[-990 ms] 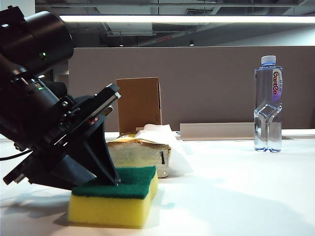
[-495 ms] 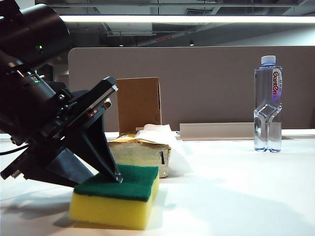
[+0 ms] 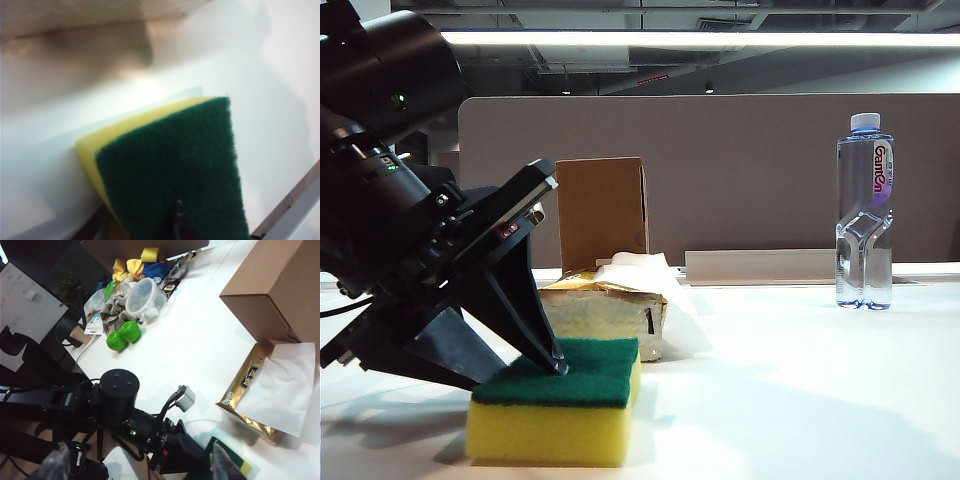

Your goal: Move the sponge from left to right to wipe the table, avoiding obstacles on the table, and finally reaching the bottle of mineral water.

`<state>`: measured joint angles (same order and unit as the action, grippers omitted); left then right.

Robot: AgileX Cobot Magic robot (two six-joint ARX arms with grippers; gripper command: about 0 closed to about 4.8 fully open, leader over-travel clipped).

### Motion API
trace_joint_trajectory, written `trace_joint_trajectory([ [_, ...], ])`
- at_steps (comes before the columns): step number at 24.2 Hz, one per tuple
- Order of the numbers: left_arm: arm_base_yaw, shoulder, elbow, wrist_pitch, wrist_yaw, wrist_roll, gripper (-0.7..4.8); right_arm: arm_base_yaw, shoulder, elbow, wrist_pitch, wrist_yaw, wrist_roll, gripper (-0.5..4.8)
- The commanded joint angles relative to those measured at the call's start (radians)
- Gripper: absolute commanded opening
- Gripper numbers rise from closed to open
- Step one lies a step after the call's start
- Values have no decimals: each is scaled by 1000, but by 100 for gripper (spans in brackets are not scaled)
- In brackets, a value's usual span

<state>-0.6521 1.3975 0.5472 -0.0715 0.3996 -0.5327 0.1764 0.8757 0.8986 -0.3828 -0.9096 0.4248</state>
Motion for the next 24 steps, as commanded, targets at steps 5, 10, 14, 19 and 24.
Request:
trace_joint_trajectory([
  [5,26,-45,2,-24,-37,3,244,0,-4,4,12,-9,-7,364],
  [10,114,-102,2,-102,-39,61,244,0,-4,4,12,-9,-7,364],
  [14,191,-150,2,-174,-48,141,243,0,-4,4,13,-8,-11,364],
  [19,335,-230,2,-273,-70,233,243,0,-4,4,13,-6,-15,364],
  [24,379,-343,24,-336,-89,338,243,0,-4,4,13,-7,-33,364],
])
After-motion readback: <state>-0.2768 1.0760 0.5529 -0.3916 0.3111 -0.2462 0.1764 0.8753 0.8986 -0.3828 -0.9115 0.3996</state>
